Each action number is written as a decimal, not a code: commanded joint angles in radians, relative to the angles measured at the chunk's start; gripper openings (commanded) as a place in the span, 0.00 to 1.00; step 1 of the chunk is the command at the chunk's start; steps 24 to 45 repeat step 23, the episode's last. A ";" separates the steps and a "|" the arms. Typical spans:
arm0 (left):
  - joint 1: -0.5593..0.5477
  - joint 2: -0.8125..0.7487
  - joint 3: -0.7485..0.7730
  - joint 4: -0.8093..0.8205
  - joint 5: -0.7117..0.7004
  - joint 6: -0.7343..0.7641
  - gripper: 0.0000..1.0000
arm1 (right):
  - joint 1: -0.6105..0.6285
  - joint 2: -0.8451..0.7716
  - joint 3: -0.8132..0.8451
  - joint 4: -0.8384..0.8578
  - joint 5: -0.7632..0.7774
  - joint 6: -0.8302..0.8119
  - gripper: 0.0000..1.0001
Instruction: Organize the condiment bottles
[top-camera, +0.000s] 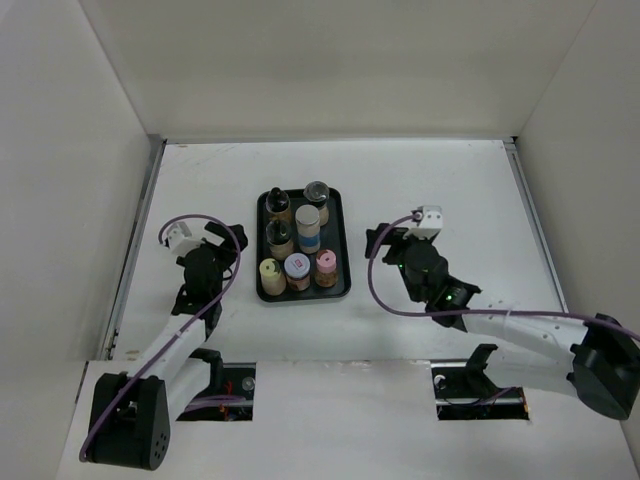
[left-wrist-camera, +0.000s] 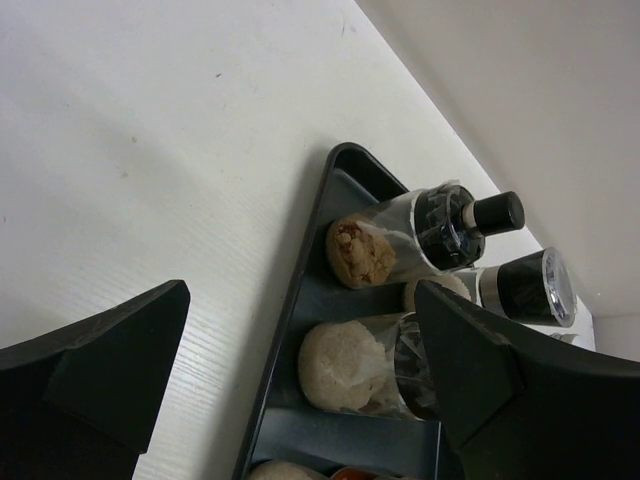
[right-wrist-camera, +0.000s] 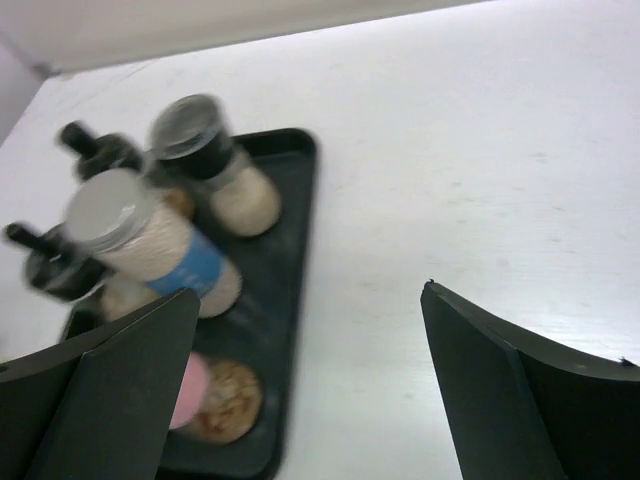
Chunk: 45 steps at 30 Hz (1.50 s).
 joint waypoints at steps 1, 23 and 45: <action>0.013 -0.019 0.045 -0.029 -0.021 0.021 1.00 | -0.067 -0.080 -0.088 0.135 0.074 0.063 1.00; 0.068 0.062 0.225 -0.244 -0.078 0.070 1.00 | -0.195 -0.085 -0.202 0.182 -0.030 0.250 1.00; 0.068 0.062 0.225 -0.244 -0.078 0.070 1.00 | -0.195 -0.085 -0.202 0.182 -0.030 0.250 1.00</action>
